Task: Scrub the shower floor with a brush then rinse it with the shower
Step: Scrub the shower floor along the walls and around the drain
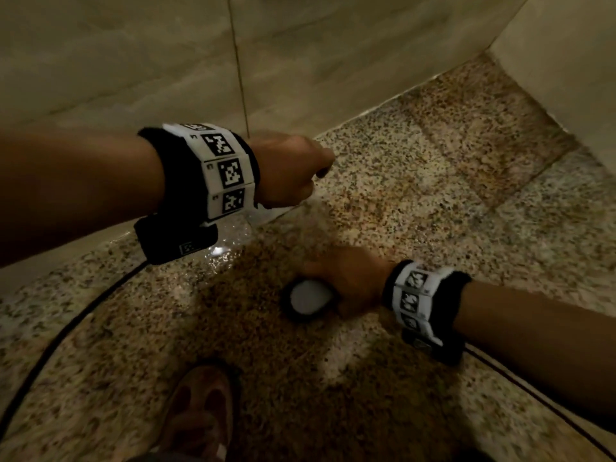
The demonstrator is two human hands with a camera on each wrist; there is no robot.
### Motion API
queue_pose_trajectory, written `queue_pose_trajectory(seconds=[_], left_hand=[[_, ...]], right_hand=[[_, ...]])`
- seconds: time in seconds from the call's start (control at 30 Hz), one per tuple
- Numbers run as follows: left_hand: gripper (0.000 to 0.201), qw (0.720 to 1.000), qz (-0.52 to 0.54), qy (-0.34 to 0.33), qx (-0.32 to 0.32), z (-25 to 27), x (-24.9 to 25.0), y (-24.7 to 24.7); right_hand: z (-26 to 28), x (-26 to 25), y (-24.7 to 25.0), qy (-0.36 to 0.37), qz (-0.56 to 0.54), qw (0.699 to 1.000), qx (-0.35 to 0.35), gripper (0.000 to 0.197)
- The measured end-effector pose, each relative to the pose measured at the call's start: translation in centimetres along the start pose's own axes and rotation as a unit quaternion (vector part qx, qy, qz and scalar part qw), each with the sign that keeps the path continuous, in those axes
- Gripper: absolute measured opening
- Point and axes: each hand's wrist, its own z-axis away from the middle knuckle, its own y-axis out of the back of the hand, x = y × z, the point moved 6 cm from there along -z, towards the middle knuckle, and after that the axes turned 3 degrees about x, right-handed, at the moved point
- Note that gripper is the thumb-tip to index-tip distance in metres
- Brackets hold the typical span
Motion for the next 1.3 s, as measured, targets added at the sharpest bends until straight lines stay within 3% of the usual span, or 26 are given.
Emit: queue_pose_trajectory(seconds=[0.1,0.2,0.27,0.4,0.43,0.6,0.7,0.83,0.93,1.0,1.13,1.3], left_hand=[[0.02,1.0,-0.009,0.004,0.012,-0.3,0.4,0.0],[0.022,1.0,-0.007,0.001,0.019,-0.5,0.8,0.4],[0.021,0.999,0.001,0.001,0.035,-0.4,0.5,0.7],[0.018,0.999,0.003,0.016,0.044,0.5,-1.2,0.6],[0.018,0.999,0.002,0.022,0.039,0.7,-1.8,0.4],[0.017,0.998,-0.019,0.058,0.018,0.9,-2.5,-0.5],[0.02,0.999,-0.004,0.036,0.013,0.3,-0.9,-0.4],[0.016,0.999,0.007,0.004,0.036,0.2,0.1,0.2],[0.018,1.0,-0.01,0.011,0.017,0.3,0.6,-0.9],[0.021,1.0,-0.022,0.003,-0.009,0.2,1.5,-2.2],[0.022,0.998,-0.024,-0.031,-0.058,-0.4,4.5,-3.9],[0.012,0.996,-0.026,-0.08,-0.031,-1.9,8.4,-3.6]], right_hand=[[-2.4,3.1,4.6,-0.081,-0.093,0.983,0.138,0.069],[-2.6,4.7,7.7,-0.088,-0.063,0.979,0.171,0.07],[-1.0,3.8,6.6,-0.046,-0.059,0.986,0.147,0.071],[2.2,0.2,-2.1,0.049,0.008,0.998,-0.028,0.074],[2.1,-0.5,-3.2,0.062,0.035,0.997,-0.035,0.074],[-2.2,1.2,1.9,-0.016,-0.03,0.993,0.114,0.065],[-1.6,2.8,5.0,-0.038,-0.043,0.984,0.166,0.057],[2.3,0.0,2.1,0.033,-0.027,0.996,0.081,0.063],[4.3,-3.5,-2.0,0.124,-0.002,0.992,-0.019,0.065],[4.5,-5.3,-3.5,0.177,0.009,0.983,-0.038,0.068],[2.9,-5.9,-3.9,0.152,0.018,0.988,-0.031,0.079],[2.4,-5.0,-2.6,0.128,-0.001,0.992,-0.008,0.077]])
